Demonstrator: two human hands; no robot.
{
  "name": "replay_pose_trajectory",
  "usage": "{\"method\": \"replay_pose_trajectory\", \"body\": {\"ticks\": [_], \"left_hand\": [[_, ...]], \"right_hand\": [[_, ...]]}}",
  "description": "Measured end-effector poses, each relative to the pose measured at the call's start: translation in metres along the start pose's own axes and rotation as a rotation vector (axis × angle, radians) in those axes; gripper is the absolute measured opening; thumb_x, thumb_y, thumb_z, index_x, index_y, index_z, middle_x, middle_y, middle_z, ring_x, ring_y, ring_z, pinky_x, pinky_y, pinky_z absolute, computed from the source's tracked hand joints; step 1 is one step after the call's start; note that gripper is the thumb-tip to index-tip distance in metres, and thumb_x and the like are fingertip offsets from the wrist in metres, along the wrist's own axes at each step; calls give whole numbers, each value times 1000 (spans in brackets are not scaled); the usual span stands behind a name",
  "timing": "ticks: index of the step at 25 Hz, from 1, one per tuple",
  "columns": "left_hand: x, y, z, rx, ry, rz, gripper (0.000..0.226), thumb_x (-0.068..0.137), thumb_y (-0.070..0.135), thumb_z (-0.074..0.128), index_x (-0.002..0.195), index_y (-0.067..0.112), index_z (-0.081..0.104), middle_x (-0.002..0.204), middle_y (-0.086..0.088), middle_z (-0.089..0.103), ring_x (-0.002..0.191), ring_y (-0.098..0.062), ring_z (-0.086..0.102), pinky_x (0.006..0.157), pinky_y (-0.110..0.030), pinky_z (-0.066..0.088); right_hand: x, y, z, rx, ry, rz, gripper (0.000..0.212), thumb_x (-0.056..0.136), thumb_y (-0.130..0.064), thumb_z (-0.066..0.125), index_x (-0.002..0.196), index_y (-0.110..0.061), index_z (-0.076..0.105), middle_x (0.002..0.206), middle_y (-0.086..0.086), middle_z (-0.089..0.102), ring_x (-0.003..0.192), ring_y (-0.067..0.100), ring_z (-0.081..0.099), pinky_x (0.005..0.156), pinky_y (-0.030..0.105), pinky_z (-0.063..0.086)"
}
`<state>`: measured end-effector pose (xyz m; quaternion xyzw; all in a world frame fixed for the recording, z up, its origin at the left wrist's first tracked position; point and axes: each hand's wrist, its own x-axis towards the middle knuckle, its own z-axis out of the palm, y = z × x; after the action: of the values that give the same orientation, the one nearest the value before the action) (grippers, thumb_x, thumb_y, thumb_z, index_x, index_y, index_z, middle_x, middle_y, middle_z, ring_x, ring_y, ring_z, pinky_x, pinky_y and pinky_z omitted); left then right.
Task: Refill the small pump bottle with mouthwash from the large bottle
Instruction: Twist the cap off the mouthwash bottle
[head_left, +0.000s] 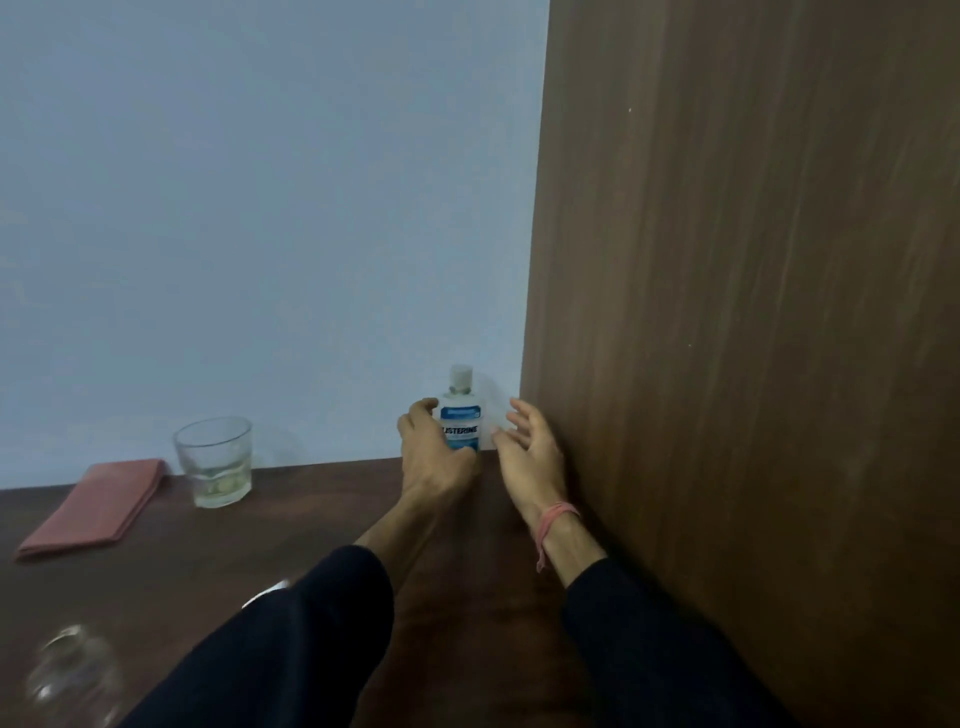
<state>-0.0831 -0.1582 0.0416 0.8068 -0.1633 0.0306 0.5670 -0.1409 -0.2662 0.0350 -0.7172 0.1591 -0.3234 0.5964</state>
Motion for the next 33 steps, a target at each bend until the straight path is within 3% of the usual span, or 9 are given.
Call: {"method": "replay_pose_trajectory", "body": {"ticks": [2,5,8,10,15,22,26,30,33], "left_hand": [[25,-10,12,99,-4,-45,104,83,0,94,167,12,34,165,-14,45,154,-37,53,128,-55,51],[47,-27,23,73,-34,-54,89,76,9,93,153,16,47,144,-9,67,139,-37,68,119,-60,57],[56,-45,20,149,-8,18,54,93,18,89,141,17,66,135,-5,79,125,-30,77,114,-55,61],[58,-53,14,188,-8,73,40,96,22,90,133,19,74,127,-1,83,115,-25,81,108,-52,65],[12,-50,-13,226,-39,105,37,98,27,90,132,19,79,121,4,84,112,-17,79,106,-40,64],[-54,-48,-39,155,-143,141,45,92,28,96,134,26,81,118,13,88,113,-7,82,109,-45,66],[-113,-42,-73,213,-177,152,43,90,27,96,131,24,83,119,9,88,112,-10,83,108,-45,67],[-165,-36,-103,255,-213,184,46,91,26,95,135,26,82,122,9,89,112,-8,84,109,-41,66],[-194,-35,-121,252,-253,176,50,95,24,93,143,23,78,128,8,87,118,-7,82,113,-41,65]], "right_hand": [[22,9,6,-60,-96,106,73,105,-5,61,168,-30,34,170,2,43,155,25,43,123,42,41],[41,18,21,-152,-173,191,91,99,12,54,172,-32,21,175,4,33,161,29,34,128,46,35],[51,40,31,-138,-184,123,69,101,11,56,156,-30,50,148,-3,62,145,22,56,117,34,46],[46,53,30,-137,-171,71,53,103,5,61,147,-25,61,128,-11,66,129,10,61,109,25,46],[-1,53,16,-211,-132,-8,47,99,-5,75,142,-23,68,134,-4,74,124,5,65,111,24,50],[-67,41,-13,-235,-157,-51,50,98,-11,78,144,-26,67,132,-7,74,120,0,65,104,16,50],[-122,26,-29,-232,-250,-47,52,94,-13,83,142,-25,68,129,-9,76,123,5,68,111,28,54],[-165,-4,-50,121,-357,-32,55,92,4,78,138,-26,68,132,-5,77,131,14,68,107,28,54],[-184,-46,-40,460,-342,-74,45,93,-5,79,135,-15,69,133,2,76,127,17,71,105,34,57]]}}
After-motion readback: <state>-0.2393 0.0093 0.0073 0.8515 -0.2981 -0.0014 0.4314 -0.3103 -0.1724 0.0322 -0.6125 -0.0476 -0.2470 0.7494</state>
